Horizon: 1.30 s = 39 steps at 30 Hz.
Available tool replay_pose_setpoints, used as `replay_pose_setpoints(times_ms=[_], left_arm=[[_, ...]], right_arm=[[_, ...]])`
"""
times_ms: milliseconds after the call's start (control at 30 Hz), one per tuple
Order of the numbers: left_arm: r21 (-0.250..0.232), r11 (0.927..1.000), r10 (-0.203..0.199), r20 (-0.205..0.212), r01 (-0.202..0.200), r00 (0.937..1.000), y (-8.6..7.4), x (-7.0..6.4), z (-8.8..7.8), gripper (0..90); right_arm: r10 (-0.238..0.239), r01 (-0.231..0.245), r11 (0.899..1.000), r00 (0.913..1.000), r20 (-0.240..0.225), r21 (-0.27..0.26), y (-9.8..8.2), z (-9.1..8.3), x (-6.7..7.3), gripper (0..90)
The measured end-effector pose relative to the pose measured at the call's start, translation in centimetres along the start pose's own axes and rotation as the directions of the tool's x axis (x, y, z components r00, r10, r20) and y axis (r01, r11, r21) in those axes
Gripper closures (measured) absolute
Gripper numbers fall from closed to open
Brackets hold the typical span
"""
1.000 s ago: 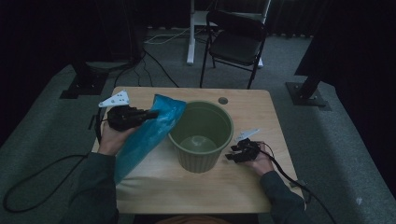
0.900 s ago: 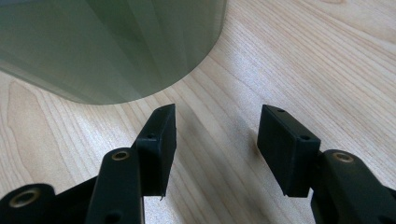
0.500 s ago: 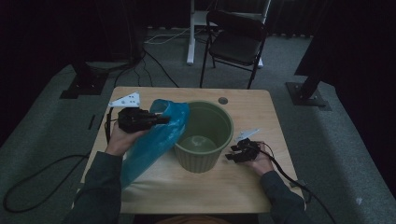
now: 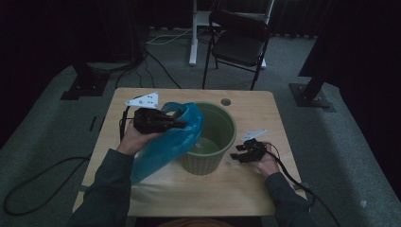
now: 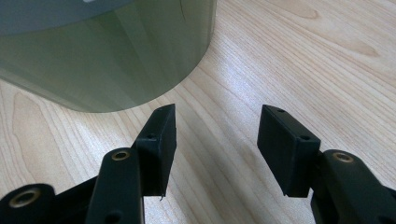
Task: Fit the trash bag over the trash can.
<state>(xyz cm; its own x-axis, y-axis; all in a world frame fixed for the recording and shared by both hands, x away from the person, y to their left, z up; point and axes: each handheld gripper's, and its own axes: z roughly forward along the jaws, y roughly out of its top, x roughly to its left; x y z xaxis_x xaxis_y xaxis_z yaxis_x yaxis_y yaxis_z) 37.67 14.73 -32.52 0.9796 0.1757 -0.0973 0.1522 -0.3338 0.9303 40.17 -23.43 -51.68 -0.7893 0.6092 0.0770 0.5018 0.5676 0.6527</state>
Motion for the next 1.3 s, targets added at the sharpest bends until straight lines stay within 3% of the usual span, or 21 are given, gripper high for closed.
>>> replay_pose_setpoints(times_ms=[167,300,467,500,633,700,733,767,867,900,933,1000,1133,1300], left_arm=[[0.013,0.9993,0.033,0.053,-0.034,0.998,1.0,-0.8,1.5,89.0],[0.03,0.9969,0.07,0.096,-0.073,0.993,2.1,-1.6,2.7,89.0],[0.053,0.9905,0.117,0.167,-0.127,0.979,3.8,-2.5,4.8,88.8],[0.053,0.9905,0.117,0.167,-0.127,0.979,3.8,-2.5,4.8,88.7],[0.06,0.9866,0.134,0.235,-0.152,0.9627,4.7,-2.8,6.6,88.6],[0.06,0.9866,0.134,0.235,-0.152,0.9627,4.7,-2.8,6.6,88.5],[0.047,0.9868,0.137,0.274,-0.155,0.9521,5.0,-2.8,7.2,88.1],[0.045,0.987,0.136,0.277,-0.154,0.9512,5.0,-2.8,7.2,87.9],[0.052,0.9882,0.125,0.266,-0.144,0.9558,4.8,-2.5,7.1,87.3],[0.056,0.9902,0.111,0.24,-0.128,0.9645,4.4,-2.0,6.5,87.3],[0.056,0.9902,0.111,0.24,-0.128,0.9645,4.4,-2.0,6.5,87.2],[0.056,0.9945,0.076,0.195,-0.088,0.9778,3.5,-0.9,5.3,87.3],[0.068,0.9971,0.026,0.126,-0.035,0.9916,2.2,0.5,3.6,87.3],[0.06,0.9981,-0.018,0.081,0.013,0.9966,0.7,1.6,1.3,87.4]], right_arm=[[0.0,0.0,1.0,1.0,0.0,0.0,0.0,0.0,0.0,46.5],[0.0,0.0,1.0,1.0,0.001,0.002,0.0,0.0,0.0,46.5],[0.001,-0.001,1.0,1.0,0.001,0.0,0.0,0.0,0.0,46.5],[0.001,-0.001,1.0,1.0,0.001,-0.001,0.0,0.0,0.0,46.5],[0.001,-0.001,1.0,1.0,0.002,-0.002,-0.1,-0.1,-0.1,46.5],[0.001,-0.001,1.0,1.0,0.002,-0.002,-0.1,-0.1,-0.1,46.5],[0.003,-0.003,1.0,1.0,0.003,0.0,-0.1,-0.1,-0.1,46.5],[0.003,-0.003,1.0,1.0,0.002,0.0,-0.1,-0.1,-0.1,46.5],[0.002,-0.002,1.0,1.0,-0.003,-0.002,-0.1,-0.2,-0.1,46.5],[-0.001,0.001,1.0,1.0,-0.001,-0.004,-0.2,-0.2,-0.1,46.5],[-0.001,0.001,1.0,1.0,-0.001,-0.004,-0.2,-0.2,-0.1,46.5],[0.003,-0.003,1.0,1.0,0.002,-0.005,-0.1,-0.2,-0.1,46.5],[-0.001,0.001,1.0,1.0,0.003,-0.002,-0.2,-0.1,-0.1,46.5],[0.002,-0.002,1.0,1.0,0.003,-0.001,-0.2,-0.1,-0.1,46.5]])
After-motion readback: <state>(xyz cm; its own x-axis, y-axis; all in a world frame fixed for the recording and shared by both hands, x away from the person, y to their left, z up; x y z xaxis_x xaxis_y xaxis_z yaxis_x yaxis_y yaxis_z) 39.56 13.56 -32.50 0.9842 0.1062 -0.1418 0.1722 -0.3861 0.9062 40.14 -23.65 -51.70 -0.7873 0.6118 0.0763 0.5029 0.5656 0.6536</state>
